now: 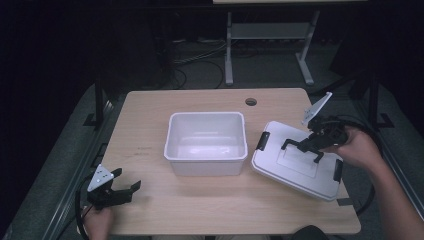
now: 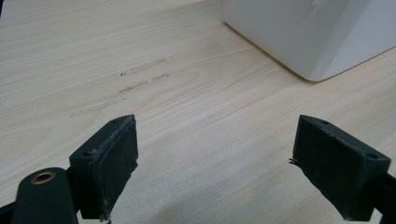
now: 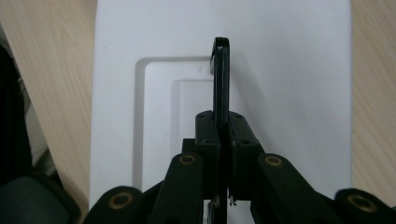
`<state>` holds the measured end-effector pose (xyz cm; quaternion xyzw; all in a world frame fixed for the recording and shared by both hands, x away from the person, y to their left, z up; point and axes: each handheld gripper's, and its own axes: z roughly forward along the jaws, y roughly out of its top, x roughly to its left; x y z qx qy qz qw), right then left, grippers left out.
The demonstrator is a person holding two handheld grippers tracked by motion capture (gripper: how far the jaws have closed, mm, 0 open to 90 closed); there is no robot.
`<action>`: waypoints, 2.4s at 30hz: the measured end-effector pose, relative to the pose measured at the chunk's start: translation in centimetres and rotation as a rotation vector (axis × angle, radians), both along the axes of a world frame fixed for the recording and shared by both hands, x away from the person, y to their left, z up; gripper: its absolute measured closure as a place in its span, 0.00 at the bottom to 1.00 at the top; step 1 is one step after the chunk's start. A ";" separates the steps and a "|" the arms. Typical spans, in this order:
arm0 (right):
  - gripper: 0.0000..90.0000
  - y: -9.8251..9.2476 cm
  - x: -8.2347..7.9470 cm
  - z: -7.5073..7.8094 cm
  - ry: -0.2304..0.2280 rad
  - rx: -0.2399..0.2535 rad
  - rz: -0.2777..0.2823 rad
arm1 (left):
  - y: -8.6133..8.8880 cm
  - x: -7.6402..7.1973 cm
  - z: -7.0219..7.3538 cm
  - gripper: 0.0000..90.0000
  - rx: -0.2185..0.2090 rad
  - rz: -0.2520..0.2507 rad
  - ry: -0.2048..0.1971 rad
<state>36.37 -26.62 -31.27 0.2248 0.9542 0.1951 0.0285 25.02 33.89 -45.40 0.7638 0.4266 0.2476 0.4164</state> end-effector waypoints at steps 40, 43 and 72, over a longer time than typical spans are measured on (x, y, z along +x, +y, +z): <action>0.94 6.4 0.5 8.3 -0.078 0.012 0.157 | 0.2 0.0 0.2 0.15 0.001 0.001 -0.006; 0.94 7.3 0.8 8.4 -0.080 0.016 0.172 | 0.1 0.0 0.1 0.15 0.004 -0.001 -0.004; 0.94 14.2 2.7 8.9 -0.080 0.003 0.281 | 0.2 0.0 0.1 0.15 0.002 -0.004 -0.003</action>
